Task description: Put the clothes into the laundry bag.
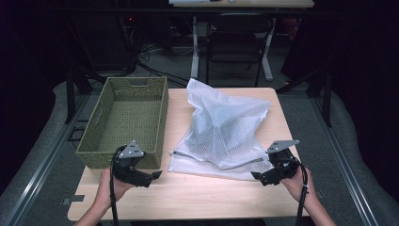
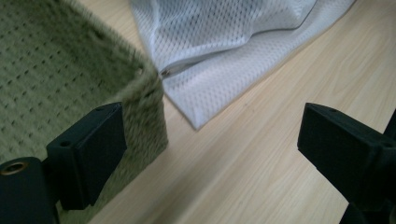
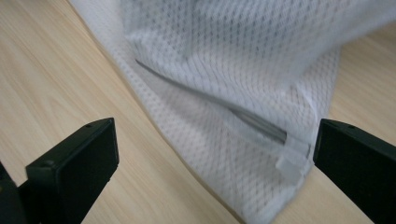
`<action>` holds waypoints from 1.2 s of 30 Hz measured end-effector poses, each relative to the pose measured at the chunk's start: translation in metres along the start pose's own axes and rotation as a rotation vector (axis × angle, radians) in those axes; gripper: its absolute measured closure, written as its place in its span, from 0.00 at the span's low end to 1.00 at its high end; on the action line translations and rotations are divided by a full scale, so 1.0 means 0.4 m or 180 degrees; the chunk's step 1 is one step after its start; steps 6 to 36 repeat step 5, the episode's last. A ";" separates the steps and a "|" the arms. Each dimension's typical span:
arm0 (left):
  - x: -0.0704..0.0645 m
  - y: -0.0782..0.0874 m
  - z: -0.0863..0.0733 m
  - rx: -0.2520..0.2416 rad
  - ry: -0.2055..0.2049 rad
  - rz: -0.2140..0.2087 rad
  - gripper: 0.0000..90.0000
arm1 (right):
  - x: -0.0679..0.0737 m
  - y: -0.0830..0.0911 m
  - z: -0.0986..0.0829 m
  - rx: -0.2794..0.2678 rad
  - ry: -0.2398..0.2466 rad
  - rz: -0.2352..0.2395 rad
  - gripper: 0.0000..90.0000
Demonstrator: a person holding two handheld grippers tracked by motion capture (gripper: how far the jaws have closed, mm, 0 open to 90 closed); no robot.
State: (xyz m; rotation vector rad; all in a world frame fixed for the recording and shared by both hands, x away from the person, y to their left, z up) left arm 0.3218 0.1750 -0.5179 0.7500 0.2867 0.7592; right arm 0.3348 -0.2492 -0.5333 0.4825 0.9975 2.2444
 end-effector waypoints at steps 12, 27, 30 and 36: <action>0.007 -0.002 -0.044 0.0062 0.0072 -0.0049 0.07 | -0.020 -0.014 -0.046 0.0137 -0.0076 -0.0055 0.00; 0.007 -0.002 -0.044 0.0062 0.0072 -0.0049 0.07 | -0.020 -0.014 -0.046 0.0137 -0.0076 -0.0055 0.00; 0.007 -0.002 -0.044 0.0062 0.0072 -0.0049 0.07 | -0.020 -0.014 -0.046 0.0137 -0.0076 -0.0055 0.00; 0.007 -0.002 -0.044 0.0062 0.0072 -0.0049 0.07 | -0.020 -0.014 -0.046 0.0137 -0.0076 -0.0055 0.00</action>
Point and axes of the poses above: each handheld gripper's, and its own axes: y roughly backward along the jaws, z roughly out of its top, x roughly to its left, the point moved 5 cm from there along -y, roughly forward along the jaws, and after that the axes turned 6 degrees about z, right-handed, at the moved point
